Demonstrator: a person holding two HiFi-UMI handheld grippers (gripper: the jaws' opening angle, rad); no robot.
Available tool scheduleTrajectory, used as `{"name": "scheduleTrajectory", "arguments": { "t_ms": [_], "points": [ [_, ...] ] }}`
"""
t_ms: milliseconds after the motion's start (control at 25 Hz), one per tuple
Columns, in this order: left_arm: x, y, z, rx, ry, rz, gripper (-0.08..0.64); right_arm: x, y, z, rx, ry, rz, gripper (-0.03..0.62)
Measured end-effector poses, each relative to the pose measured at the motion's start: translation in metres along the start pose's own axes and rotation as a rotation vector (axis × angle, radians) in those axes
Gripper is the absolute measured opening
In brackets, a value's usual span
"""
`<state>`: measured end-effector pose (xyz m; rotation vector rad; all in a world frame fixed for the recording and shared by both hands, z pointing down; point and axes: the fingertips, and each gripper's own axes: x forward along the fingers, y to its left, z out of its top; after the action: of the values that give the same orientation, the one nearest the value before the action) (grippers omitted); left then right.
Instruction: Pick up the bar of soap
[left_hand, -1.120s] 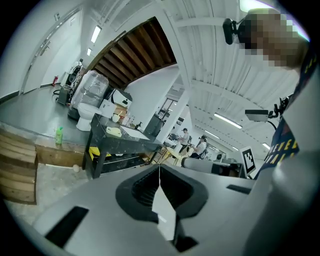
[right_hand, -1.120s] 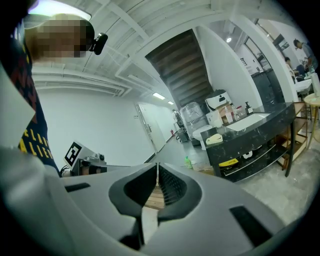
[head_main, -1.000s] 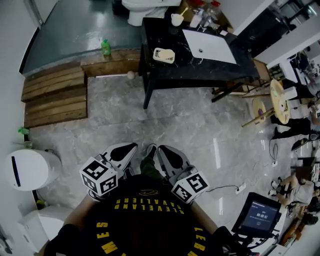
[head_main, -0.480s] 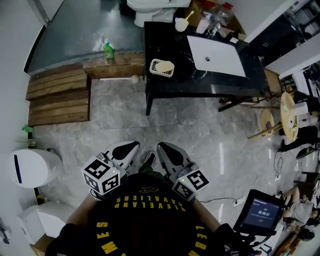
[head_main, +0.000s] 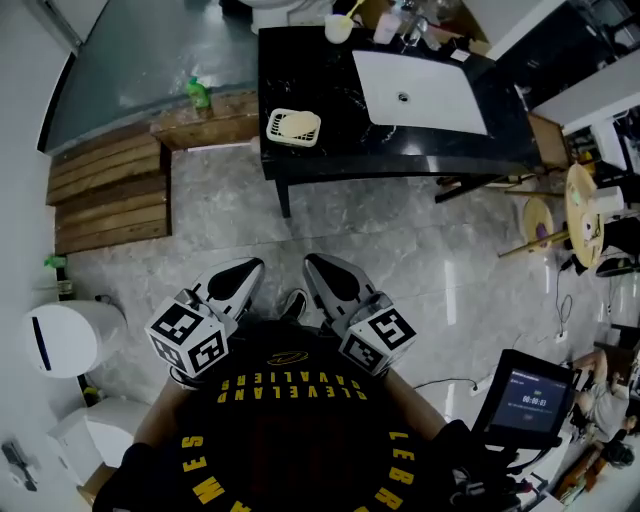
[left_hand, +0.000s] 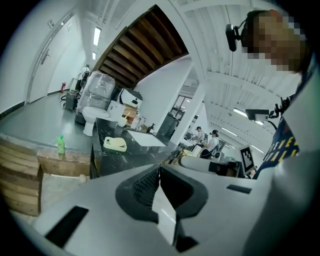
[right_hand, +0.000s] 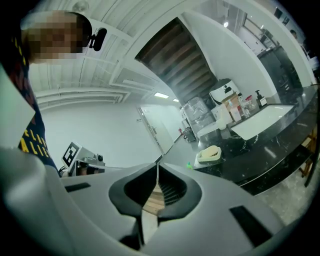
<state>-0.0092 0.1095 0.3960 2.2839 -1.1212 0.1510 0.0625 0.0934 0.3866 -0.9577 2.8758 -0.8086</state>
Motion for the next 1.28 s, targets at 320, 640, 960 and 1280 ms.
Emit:
{"name": "scheduleTrajectory", "arguments": {
  "t_ms": [320, 640, 960, 1280],
  "points": [
    [0.035, 0.009, 0.017, -0.007, 0.029, -0.037, 0.014, 0.009, -0.033, 0.016, 0.019, -0.01, -0.048, 0.021],
    [0.077, 0.054, 0.046, -0.016, 0.055, -0.086, 0.014, 0.057, -0.073, 0.036, 0.021, -0.003, -0.098, 0.021],
    [0.094, 0.12, 0.107, -0.01, 0.039, -0.12, 0.014, 0.135, -0.089, 0.076, -0.019, -0.006, -0.139, 0.021],
    [0.135, 0.18, 0.145, -0.019, 0.056, -0.203, 0.014, 0.195, -0.134, 0.103, -0.007, 0.024, -0.231, 0.021]
  ]
}}
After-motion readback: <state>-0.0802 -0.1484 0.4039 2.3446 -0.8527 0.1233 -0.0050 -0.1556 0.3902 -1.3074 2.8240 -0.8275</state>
